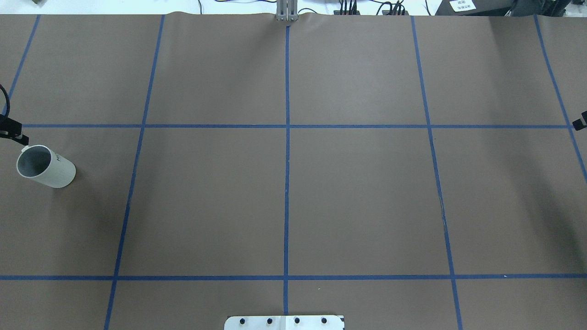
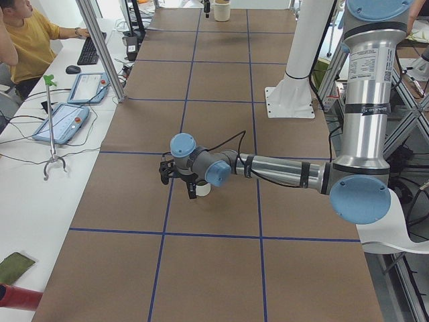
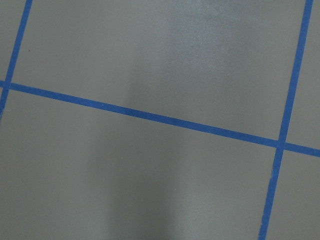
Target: Left arm hands cup to right arm to dump lemon
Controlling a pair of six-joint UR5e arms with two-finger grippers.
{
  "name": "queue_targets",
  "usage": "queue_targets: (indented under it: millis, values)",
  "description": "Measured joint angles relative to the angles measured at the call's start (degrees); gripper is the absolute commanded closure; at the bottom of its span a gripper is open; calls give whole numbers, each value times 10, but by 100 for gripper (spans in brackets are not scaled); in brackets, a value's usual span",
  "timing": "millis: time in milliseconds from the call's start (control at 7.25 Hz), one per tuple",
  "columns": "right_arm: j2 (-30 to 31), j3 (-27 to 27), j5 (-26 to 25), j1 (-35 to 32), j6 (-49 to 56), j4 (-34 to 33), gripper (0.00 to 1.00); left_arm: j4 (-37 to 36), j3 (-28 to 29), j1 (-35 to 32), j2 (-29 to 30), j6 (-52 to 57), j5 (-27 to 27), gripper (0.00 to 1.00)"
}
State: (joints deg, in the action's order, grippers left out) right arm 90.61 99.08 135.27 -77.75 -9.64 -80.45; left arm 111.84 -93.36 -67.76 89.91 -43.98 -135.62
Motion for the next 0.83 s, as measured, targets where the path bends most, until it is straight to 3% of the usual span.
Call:
queue_targets:
  millis: [276,414,552,690,828]
  values:
    - [0,0,0,4,-1,1,0,2,0,18,-2,3,5,7]
    - [0,0,0,6,-1,2,0,4,-4,28,-5,5,6,15]
    - [0,1,0,7,-1,3,0,4,-8,34,-10,6,7,49]
    - [0,1,0,9,0,3,0,5,-11,40,-14,7,7,69]
    - [0,1,0,12,0,4,0,5,-11,43,-17,7,7,97]
